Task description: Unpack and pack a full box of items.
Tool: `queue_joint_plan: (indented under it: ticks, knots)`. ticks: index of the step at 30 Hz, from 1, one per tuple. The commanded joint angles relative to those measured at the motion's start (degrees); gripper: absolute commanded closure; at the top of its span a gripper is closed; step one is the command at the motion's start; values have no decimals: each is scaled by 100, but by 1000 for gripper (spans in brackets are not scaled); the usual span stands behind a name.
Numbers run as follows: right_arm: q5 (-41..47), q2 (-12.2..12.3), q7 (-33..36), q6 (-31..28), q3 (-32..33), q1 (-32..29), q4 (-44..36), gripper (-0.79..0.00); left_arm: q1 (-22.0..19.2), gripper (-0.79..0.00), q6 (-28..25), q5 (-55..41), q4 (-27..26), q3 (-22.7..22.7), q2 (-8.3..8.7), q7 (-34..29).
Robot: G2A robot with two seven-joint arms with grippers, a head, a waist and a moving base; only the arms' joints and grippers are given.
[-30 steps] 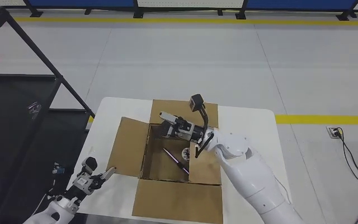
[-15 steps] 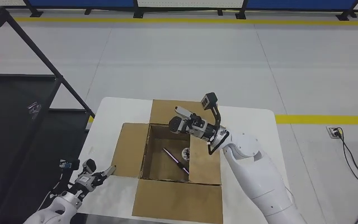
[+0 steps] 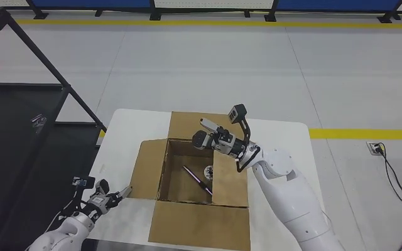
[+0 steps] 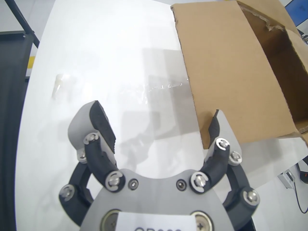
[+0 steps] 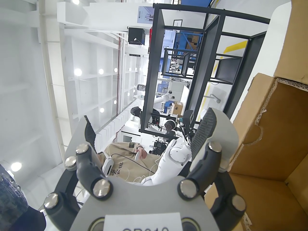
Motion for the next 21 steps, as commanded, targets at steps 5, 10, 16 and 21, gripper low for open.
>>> queue_joint_plan:
  ticks: [5, 10, 16, 21]
  knots:
    - [-6, -1, -21, 26, -9, 6, 31, -785, -50, -785, 22, -21, 94, 36, 1, -68]
    - [-3, -4, -35, 37, -19, 19, 52, -785, -86, -785, 34, -40, 143, 58, 1, -83]
    - [16, -4, -63, 13, -7, 17, 99, -785, -62, -785, 42, -156, 101, -9, -4, 131]
    - [-72, 27, -55, -79, 86, -24, 57, -785, 237, -785, 74, -317, -539, -344, -5, 579]
